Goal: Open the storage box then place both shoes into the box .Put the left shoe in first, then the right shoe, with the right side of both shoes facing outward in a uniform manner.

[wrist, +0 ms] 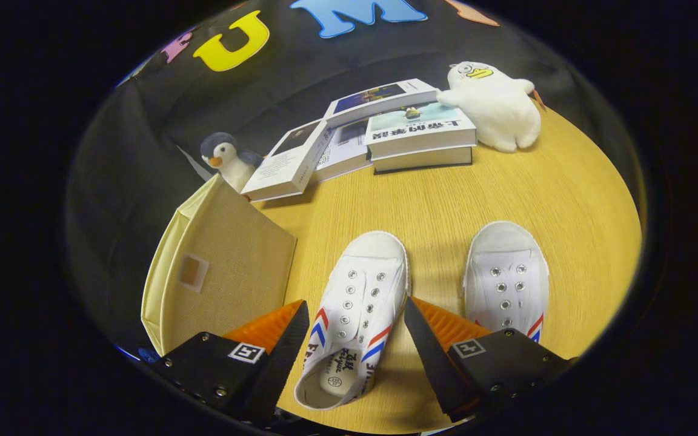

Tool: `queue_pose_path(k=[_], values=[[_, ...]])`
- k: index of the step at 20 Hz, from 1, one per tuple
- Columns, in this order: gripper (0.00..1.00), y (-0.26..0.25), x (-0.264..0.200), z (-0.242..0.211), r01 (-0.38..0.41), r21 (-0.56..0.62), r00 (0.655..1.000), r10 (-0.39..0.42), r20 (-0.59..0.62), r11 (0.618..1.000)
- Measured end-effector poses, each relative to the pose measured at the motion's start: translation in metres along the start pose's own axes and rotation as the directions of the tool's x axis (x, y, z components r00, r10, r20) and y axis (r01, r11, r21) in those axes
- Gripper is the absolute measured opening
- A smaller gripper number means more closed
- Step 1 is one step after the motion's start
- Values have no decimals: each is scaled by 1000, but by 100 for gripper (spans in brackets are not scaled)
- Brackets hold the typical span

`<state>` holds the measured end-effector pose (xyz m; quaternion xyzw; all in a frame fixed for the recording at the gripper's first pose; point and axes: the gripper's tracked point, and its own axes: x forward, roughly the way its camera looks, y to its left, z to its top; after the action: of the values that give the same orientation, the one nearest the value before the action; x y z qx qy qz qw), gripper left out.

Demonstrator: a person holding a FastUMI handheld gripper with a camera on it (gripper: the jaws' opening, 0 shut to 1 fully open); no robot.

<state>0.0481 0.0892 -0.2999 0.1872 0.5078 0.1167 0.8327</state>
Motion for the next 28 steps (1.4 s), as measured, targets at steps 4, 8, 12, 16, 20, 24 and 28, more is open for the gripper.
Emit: queue_pose_path(k=[4,8,12,16,20,24,28], values=[[94,-10,7,-12,20,25,999,-18,-42,999],[80,-16,12,-18,41,47,997,-38,-65,998],[79,-17,16,-28,40,45,995,-35,-98,998],[51,-12,17,-30,35,81,994,-26,-106,996],[23,-19,17,-30,59,134,992,-43,-118,989],[4,-20,14,-30,73,188,991,-51,-122,979],[4,-14,7,-27,55,209,992,-30,-121,976]])
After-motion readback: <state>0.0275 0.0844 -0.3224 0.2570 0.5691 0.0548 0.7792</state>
